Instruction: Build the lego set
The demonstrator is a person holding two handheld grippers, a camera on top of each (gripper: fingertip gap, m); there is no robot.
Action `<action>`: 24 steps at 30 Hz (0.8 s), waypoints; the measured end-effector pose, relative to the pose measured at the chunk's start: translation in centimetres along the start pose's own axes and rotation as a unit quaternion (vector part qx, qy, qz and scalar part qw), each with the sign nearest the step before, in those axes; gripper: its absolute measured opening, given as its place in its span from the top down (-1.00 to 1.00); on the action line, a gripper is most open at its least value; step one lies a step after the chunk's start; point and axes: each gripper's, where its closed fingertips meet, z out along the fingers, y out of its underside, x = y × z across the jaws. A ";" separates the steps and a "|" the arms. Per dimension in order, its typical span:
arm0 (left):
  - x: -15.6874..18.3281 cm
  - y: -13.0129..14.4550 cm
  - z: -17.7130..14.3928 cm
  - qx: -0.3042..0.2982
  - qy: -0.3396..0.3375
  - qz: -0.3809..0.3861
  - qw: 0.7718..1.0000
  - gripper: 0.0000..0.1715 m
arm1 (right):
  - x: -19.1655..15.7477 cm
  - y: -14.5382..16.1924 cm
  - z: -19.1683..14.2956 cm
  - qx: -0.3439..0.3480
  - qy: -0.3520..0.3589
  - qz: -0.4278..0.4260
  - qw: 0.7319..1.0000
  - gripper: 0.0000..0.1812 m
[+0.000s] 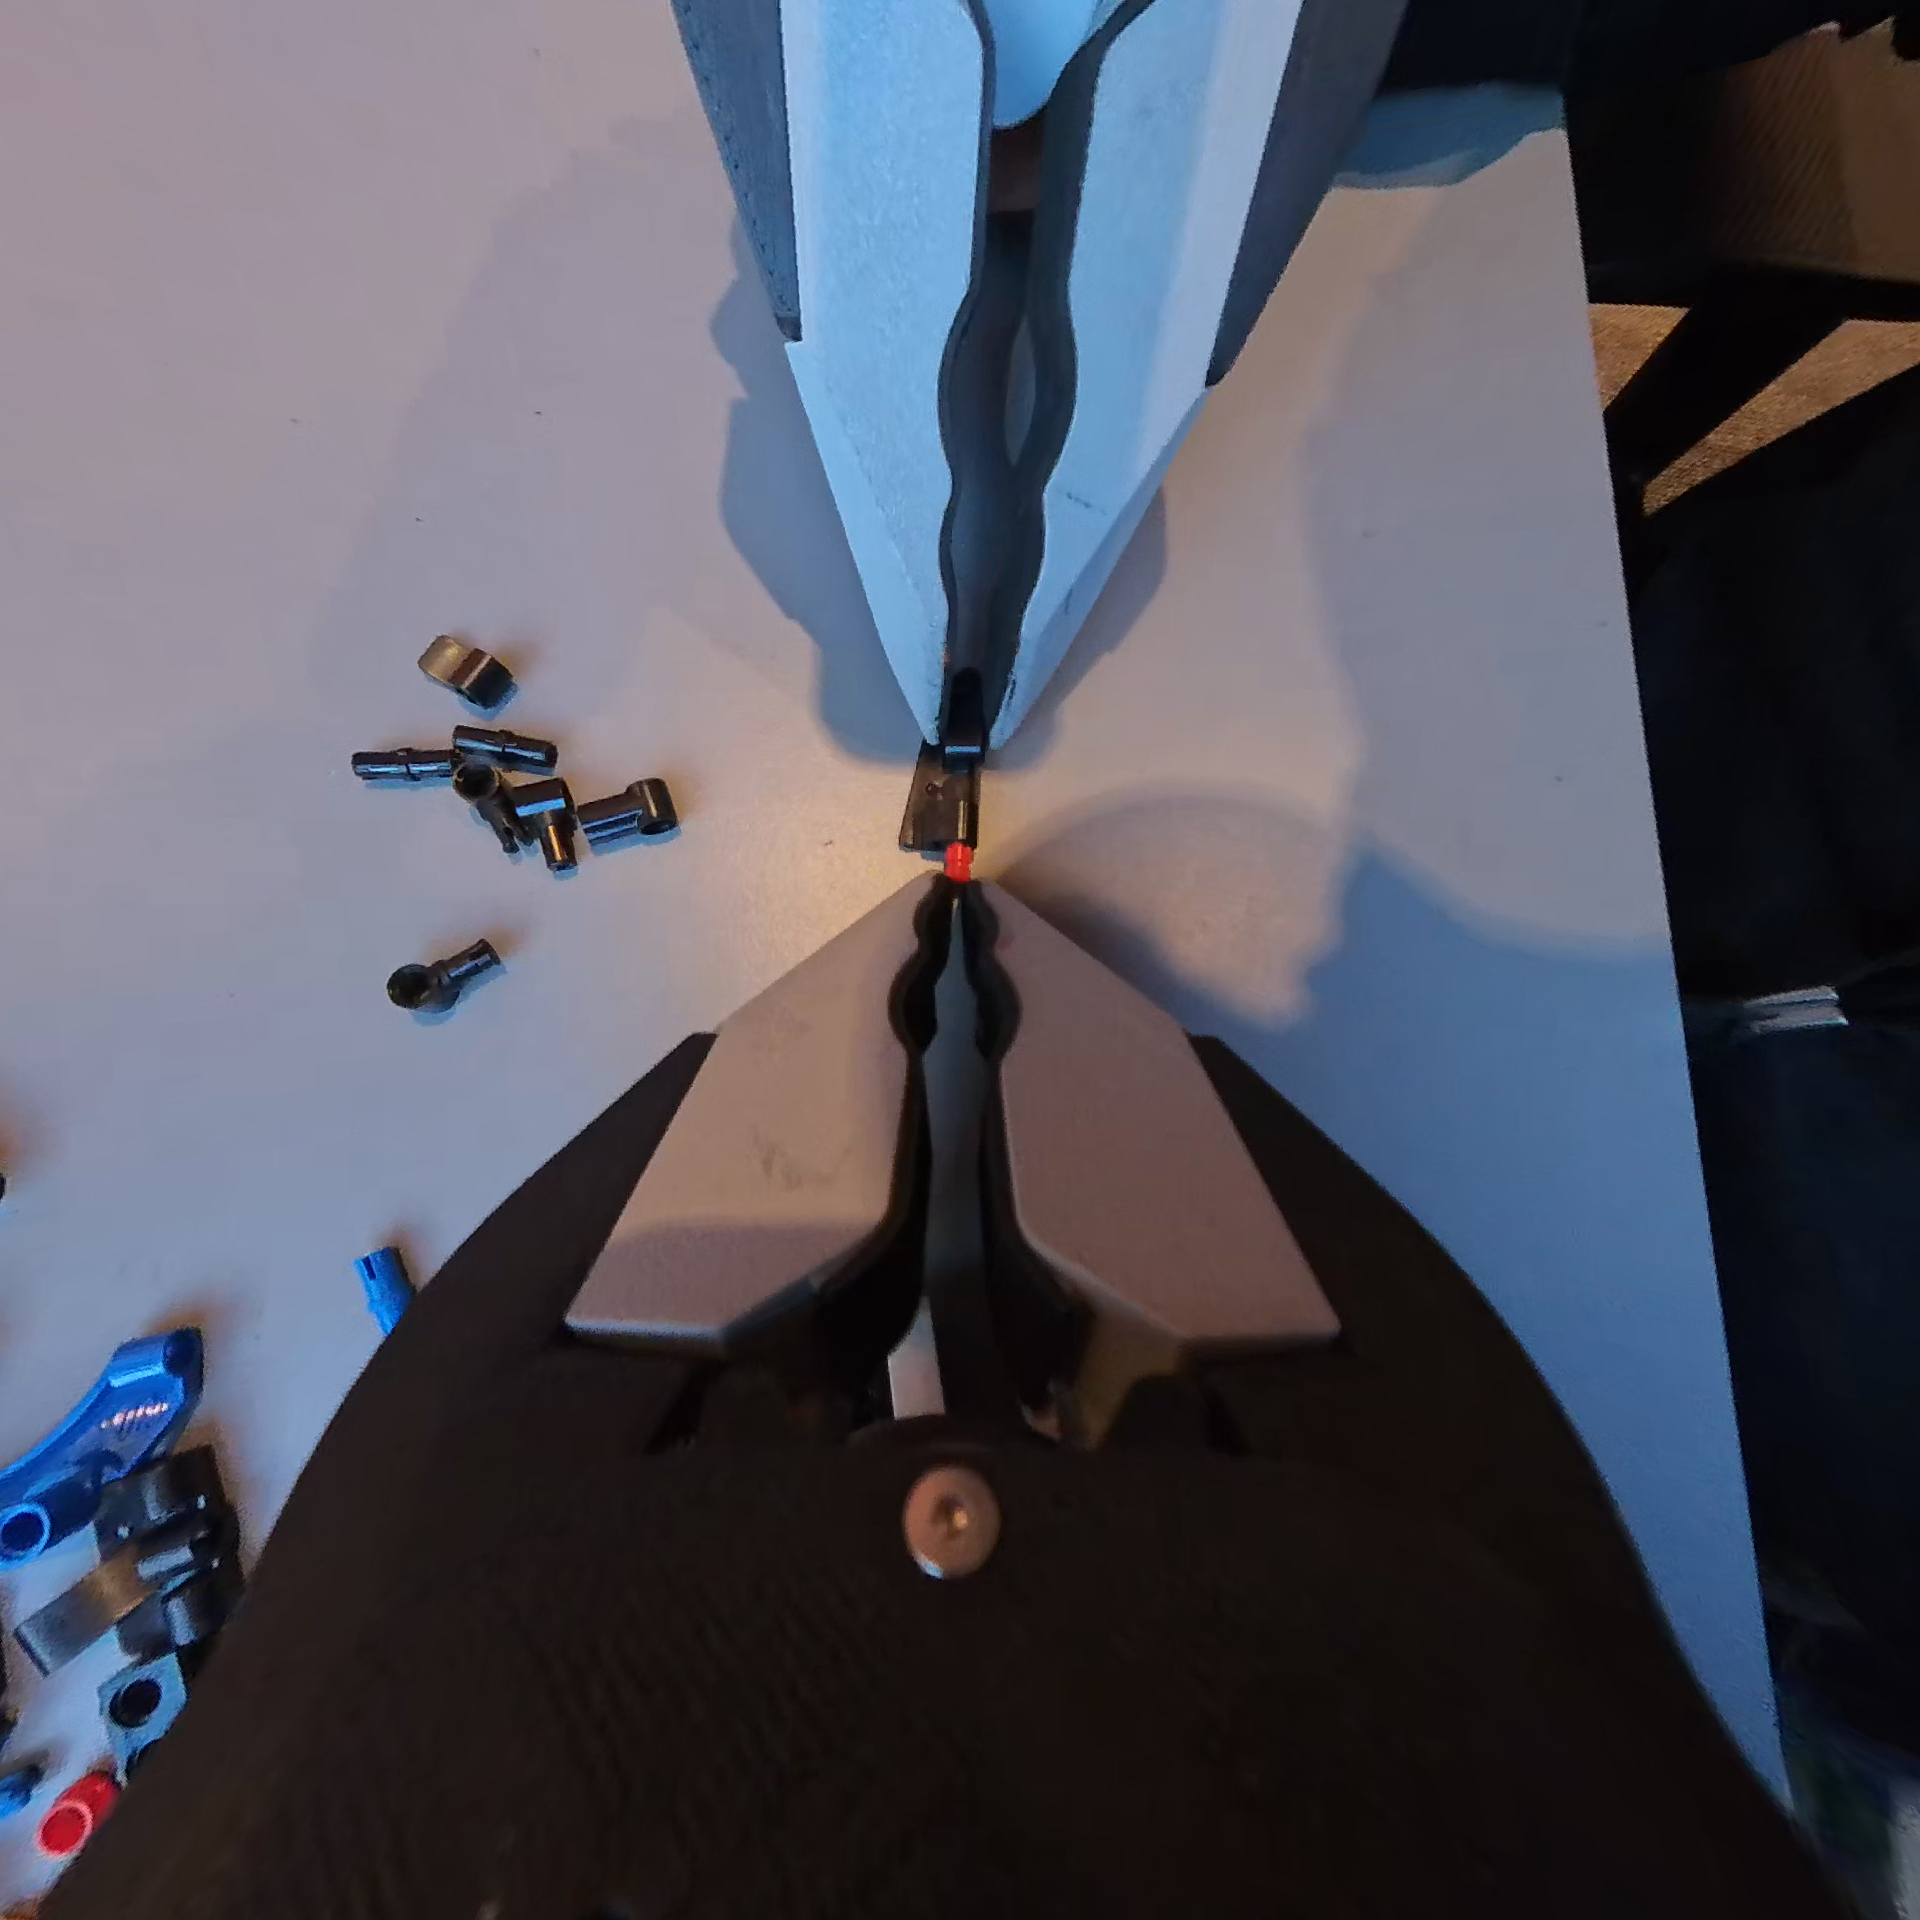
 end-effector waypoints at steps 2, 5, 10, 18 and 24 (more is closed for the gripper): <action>0.0 0.0 0.0 -0.003 0.001 0.001 1.000 1.00 | 0.0 0.0 0.0 0.000 0.002 -0.002 1.000 0.96; 0.0 0.0 0.0 -0.008 0.002 0.003 1.000 1.00 | 0.0 0.0 0.0 0.000 0.002 -0.002 1.000 0.96; 0.0 0.0 0.1 -0.013 0.004 0.002 1.000 1.00 | 0.0 0.0 0.0 0.000 0.002 -0.003 1.000 0.96; 0.0 -0.1 0.1 -0.017 0.007 0.001 1.000 1.00 | 0.0 0.0 0.1 0.000 0.002 -0.005 1.000 0.96; 0.0 -0.2 0.1 -0.021 0.006 0.002 1.000 1.00 | 0.0 -0.1 0.1 0.000 0.004 -0.006 1.000 0.96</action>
